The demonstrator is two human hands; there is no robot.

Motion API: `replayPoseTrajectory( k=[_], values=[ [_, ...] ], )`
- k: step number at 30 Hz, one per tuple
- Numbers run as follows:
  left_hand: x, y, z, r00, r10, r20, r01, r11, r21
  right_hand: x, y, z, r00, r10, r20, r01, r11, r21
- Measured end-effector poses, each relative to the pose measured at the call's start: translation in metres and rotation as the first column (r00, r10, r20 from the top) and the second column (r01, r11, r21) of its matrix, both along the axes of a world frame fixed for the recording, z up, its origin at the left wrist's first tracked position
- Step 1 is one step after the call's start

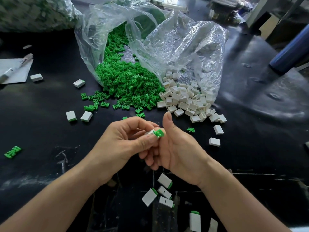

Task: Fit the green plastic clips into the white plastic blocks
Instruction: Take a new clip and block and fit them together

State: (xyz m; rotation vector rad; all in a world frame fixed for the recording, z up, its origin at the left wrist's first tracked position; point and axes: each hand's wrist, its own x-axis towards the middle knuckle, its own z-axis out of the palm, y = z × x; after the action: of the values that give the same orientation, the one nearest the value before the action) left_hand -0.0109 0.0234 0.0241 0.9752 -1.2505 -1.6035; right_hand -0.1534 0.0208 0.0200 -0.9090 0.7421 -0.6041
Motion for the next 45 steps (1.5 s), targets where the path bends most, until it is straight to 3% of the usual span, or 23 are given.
replayPoseTrajectory(
  k=[11,20,35,45],
  values=[
    [-0.002,0.0013,-0.0045,1.0,0.017,0.015,-0.016,0.998,-0.068,0.005,0.0061,-0.0036,0.981,-0.12,-0.153,0.104,0.989,-0.106],
    [-0.0016,-0.0004,-0.0036,0.998,0.066,0.02,-0.066,0.998,-0.015,0.0033,0.0021,-0.0032,0.993,-0.063,-0.103,0.056,0.996,-0.067],
    [0.0007,-0.001,-0.001,1.0,-0.016,0.001,0.016,0.999,0.046,0.0007,0.0033,-0.0048,0.938,-0.087,-0.334,0.012,0.976,-0.219],
    [0.0007,-0.0003,-0.0054,0.998,0.051,0.041,-0.055,0.991,0.118,-0.0001,0.0032,-0.0096,0.936,-0.121,-0.332,0.043,0.971,-0.235]
  ],
)
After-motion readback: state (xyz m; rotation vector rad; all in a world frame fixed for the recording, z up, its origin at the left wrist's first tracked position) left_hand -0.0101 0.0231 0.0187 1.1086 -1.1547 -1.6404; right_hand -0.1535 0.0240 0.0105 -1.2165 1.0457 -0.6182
